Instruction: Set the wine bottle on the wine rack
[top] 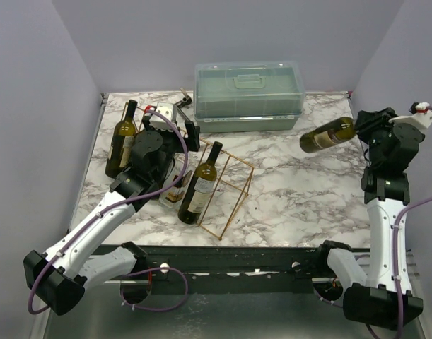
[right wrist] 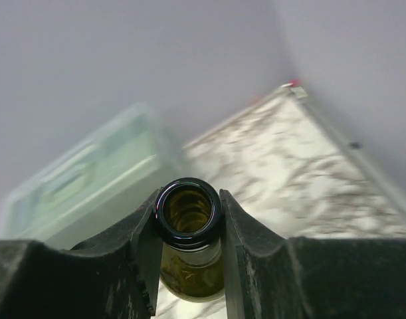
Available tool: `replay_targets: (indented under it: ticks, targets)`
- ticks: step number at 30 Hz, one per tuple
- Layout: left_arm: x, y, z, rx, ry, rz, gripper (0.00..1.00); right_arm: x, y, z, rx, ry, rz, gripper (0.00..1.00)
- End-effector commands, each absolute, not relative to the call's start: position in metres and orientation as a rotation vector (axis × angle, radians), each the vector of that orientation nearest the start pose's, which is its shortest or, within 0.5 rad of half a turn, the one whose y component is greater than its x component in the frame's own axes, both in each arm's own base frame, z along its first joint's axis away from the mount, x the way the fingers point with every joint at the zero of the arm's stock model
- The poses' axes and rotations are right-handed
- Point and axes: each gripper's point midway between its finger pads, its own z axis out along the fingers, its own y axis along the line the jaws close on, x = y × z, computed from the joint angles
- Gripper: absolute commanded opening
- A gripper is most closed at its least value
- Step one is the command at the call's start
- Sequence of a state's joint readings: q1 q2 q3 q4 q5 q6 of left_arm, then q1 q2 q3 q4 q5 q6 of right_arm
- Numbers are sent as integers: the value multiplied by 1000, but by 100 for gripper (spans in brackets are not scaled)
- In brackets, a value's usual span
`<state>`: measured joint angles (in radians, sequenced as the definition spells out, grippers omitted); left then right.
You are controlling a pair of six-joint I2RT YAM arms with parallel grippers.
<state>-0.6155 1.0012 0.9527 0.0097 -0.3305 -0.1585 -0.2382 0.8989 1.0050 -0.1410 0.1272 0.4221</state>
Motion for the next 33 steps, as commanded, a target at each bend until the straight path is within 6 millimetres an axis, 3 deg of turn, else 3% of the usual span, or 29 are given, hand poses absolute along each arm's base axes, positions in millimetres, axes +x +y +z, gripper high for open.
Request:
replay_targets:
  ticks: [1,6,10,15,17,22,33]
  targets:
    - [331,-169,329,120,1623,-306,90,310,-1,438,425,1374,556,1]
    - [332,-171,328,124,1628,-307,90,259,18,512,392,1177,676,1]
    - [332,-172,328,125,1629,-315,90,229,28,541,430,1061,819,1]
    - [332,-171,329,123,1626,-311,90,226,71,539,316,1127,1127,1]
    - [331,-170,329,122,1625,-310,90,224,85,540,216,1167,1176,1]
    - [331,-171,330,120,1623,-315,90,229,100,526,122,1326,1195,1]
    - [332,-171,327,120,1632,-308,90,225,120,500,49,1438,1279,1]
